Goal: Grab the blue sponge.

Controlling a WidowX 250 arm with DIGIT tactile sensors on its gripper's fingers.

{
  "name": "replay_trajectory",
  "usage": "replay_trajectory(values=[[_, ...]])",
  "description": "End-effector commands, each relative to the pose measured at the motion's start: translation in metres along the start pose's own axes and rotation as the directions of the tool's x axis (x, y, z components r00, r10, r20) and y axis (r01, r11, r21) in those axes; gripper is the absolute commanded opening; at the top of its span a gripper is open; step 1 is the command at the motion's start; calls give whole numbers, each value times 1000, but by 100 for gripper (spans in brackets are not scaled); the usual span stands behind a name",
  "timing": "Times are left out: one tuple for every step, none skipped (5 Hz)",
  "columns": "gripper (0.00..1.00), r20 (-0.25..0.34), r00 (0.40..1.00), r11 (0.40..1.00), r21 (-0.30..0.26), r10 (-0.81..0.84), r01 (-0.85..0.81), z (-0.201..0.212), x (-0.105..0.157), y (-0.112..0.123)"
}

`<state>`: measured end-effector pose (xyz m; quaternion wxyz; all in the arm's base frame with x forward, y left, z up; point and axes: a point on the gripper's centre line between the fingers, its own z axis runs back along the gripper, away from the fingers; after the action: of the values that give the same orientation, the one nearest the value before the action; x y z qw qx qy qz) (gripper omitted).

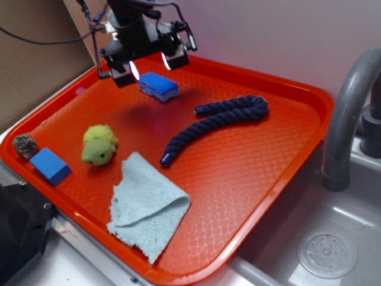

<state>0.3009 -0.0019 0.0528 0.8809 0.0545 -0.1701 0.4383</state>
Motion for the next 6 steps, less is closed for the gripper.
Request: replay_trajectory(values=[[100, -80, 996, 999, -13, 28, -29, -18, 6, 3], [0, -115, 991, 998, 11, 62, -61, -17, 7, 10], [0, -109, 992, 998, 3, 57, -57, -12, 8, 12], [0, -73, 996, 998, -36, -56, 54, 1, 10, 12], [0, -141, 951, 961, -89, -274, 263, 37, 7, 11], [0, -234, 853, 885, -136, -466, 446, 87, 1, 20]])
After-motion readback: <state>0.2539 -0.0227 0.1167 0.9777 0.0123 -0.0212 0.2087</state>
